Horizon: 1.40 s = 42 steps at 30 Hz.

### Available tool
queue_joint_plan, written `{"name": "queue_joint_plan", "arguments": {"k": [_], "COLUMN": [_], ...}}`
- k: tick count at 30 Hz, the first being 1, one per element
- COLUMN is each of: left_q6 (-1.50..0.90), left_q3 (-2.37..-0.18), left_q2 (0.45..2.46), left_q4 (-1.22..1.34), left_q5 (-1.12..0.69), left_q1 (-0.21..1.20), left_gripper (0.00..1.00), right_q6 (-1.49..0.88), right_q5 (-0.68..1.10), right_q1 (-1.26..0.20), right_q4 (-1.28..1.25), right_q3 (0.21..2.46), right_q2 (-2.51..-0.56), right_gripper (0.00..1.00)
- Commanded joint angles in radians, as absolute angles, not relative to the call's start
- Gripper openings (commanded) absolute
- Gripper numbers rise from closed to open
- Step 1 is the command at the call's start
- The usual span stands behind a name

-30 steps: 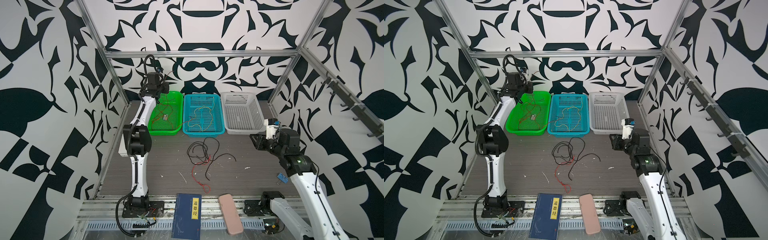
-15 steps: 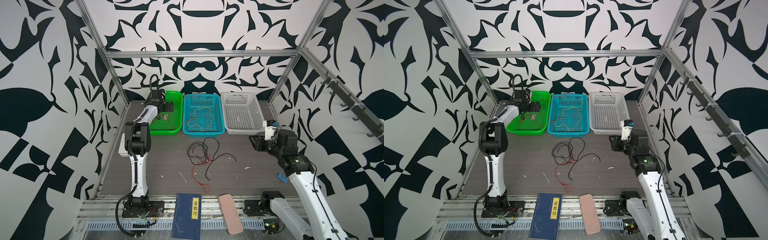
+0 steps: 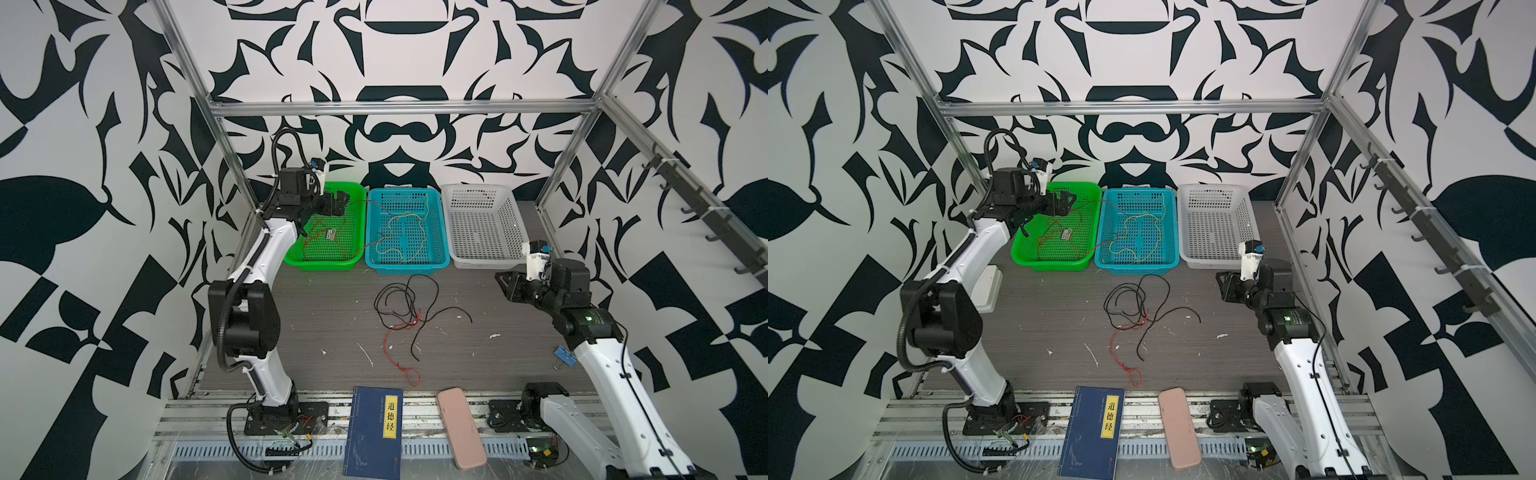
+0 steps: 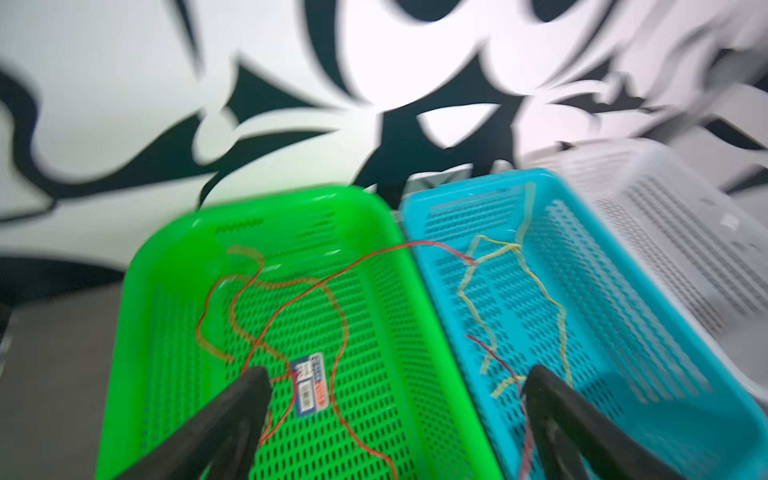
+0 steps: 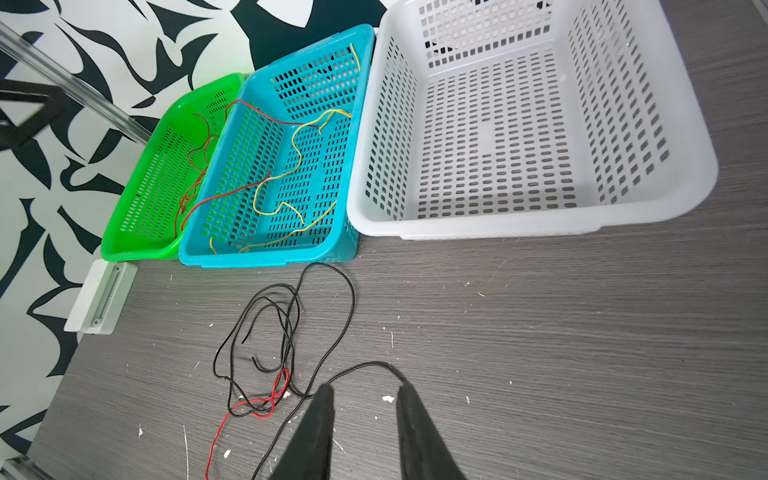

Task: Untangle and sort cables by color
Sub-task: Place the cable into the container, then pick up the cable from the container.

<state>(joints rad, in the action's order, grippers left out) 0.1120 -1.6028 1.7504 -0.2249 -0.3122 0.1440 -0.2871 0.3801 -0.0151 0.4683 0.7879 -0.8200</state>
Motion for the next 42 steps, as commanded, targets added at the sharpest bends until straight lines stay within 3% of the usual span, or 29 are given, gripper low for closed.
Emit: {"name": "queue_joint_plan", "arguments": {"k": [1,7,9,14,18,37,42], "left_q6": [0.428,0.675,0.744,0.823,0.851,0.902,0.903], "left_q3": [-1.637,-1.956,-2.01,-2.096,-2.273,-2.304,-2.288], "left_q2": [1.724,1.873,1.916,2.031,2.167,2.344,2.365], "left_q4": [-0.346,-0.811,-0.91,-0.994,-1.11,-1.053,-1.017], "left_q5": [-0.489,-0.504,-0.41,-0.212,-0.163,0.083,0.133], "left_q1": [0.227,0.259,0.313,0.447,0.481,0.491,0.473], "left_gripper": [0.99,0.99,0.99,1.0,0.96,0.89,0.76], "right_q6": [-0.295,-0.29,-0.291,-0.301,-0.296,-0.279,-0.279], "right_q5": [0.405,0.399,0.399,0.414,0.415,0.404,0.406], "right_q1": [-0.018,-0.018,-0.019,-0.018,-0.018,-0.018,-0.018], "right_q4": [0.425,0.44,0.432,0.41,0.412,0.426,0.422], "right_q3": [0.795,0.786,0.781,0.779,0.781,0.76,0.755], "right_q2": [-0.826,-0.815,-0.82,-0.838,-0.836,-0.821,-0.821], "right_gripper": [0.3,0.29,0.3,0.29,0.29,0.29,0.29]}}
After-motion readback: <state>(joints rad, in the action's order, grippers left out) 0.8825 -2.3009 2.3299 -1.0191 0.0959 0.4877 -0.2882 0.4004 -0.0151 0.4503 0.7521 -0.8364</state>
